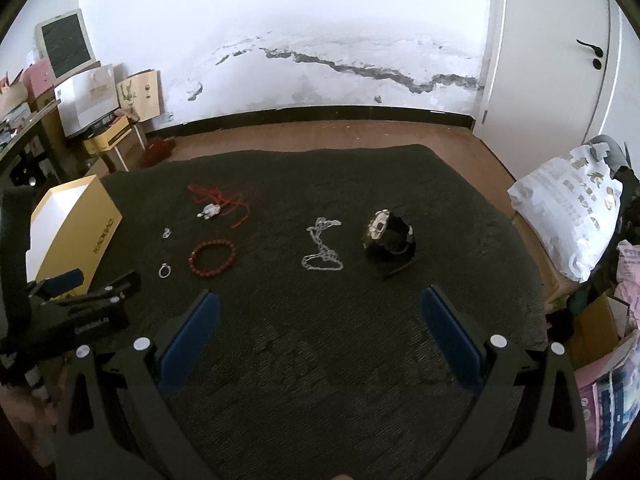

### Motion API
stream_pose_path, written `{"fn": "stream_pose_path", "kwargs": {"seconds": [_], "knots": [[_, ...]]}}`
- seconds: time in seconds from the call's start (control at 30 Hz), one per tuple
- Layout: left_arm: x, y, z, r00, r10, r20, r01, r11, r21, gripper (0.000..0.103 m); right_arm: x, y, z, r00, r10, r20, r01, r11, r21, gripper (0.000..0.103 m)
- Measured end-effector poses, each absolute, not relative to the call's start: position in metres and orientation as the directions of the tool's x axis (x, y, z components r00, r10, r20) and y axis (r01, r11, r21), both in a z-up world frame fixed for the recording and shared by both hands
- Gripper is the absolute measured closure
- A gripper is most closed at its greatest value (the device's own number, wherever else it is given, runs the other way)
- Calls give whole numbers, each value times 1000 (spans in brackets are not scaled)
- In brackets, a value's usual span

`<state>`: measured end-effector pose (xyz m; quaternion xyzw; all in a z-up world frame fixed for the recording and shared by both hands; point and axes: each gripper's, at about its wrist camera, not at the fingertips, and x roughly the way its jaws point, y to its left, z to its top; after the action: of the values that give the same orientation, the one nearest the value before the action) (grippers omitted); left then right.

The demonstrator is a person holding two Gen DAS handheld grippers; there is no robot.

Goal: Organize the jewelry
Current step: 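Move the left tool down to the silver ring and close on it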

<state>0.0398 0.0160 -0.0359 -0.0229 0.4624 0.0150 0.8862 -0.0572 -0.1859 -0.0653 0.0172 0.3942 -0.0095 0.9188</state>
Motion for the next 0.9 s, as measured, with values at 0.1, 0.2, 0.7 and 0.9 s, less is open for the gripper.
{"fn": "stream_pose_path", "kwargs": {"seconds": [0.1,0.2,0.7,0.9], "knots": [[57,22,-43,571,-24,-821,-39,998,-56,6,-52,-190,-70,689,-13,-725,43,999,23,6],[81,25,-56,552,-35,-833,-32,998,-63,6,-47,-194,-75,684,-5,-729,42,999,32,6],[159,34,-125,557,52,-829,-52,998,28,6,-25,-203,-107,640,84,-764,-8,995,103,6],[161,37,-125,568,59,-821,-68,997,25,6,-15,-211,-121,607,100,-788,17,990,139,6]]}}
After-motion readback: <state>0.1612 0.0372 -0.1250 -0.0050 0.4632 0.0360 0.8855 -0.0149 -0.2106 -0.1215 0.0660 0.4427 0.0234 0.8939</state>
